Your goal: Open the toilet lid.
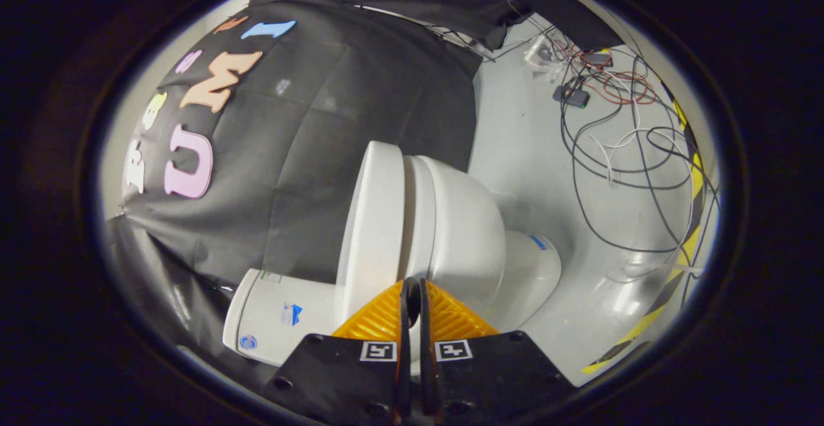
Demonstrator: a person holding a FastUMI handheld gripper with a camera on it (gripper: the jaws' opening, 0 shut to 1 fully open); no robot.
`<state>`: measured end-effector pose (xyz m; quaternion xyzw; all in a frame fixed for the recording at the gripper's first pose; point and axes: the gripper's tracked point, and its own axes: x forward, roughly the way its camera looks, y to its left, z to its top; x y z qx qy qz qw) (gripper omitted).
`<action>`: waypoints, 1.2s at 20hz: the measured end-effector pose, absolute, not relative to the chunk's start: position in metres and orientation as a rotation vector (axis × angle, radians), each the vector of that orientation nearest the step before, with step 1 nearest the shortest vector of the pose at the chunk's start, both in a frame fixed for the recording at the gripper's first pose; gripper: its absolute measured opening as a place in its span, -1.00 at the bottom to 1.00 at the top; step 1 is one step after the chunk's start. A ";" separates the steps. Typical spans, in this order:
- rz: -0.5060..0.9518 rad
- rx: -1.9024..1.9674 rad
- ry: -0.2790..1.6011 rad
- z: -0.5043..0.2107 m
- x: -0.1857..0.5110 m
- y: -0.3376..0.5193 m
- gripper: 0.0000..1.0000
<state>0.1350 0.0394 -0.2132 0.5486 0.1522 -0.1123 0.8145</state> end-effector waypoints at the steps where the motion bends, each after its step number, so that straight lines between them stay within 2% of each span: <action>1: -0.232 1.149 0.317 -0.210 0.134 0.041 -0.86; 4: -0.224 1.124 0.302 -0.203 0.136 0.039 -0.90; 5: -0.242 1.108 0.307 -0.211 0.157 0.044 -0.93; 7: -0.258 1.075 0.335 -0.208 0.138 0.039 -0.99; 13: -0.334 1.066 0.373 -0.197 0.132 0.043 -0.99; 24: -0.350 0.852 0.391 -0.125 0.129 0.059 -0.99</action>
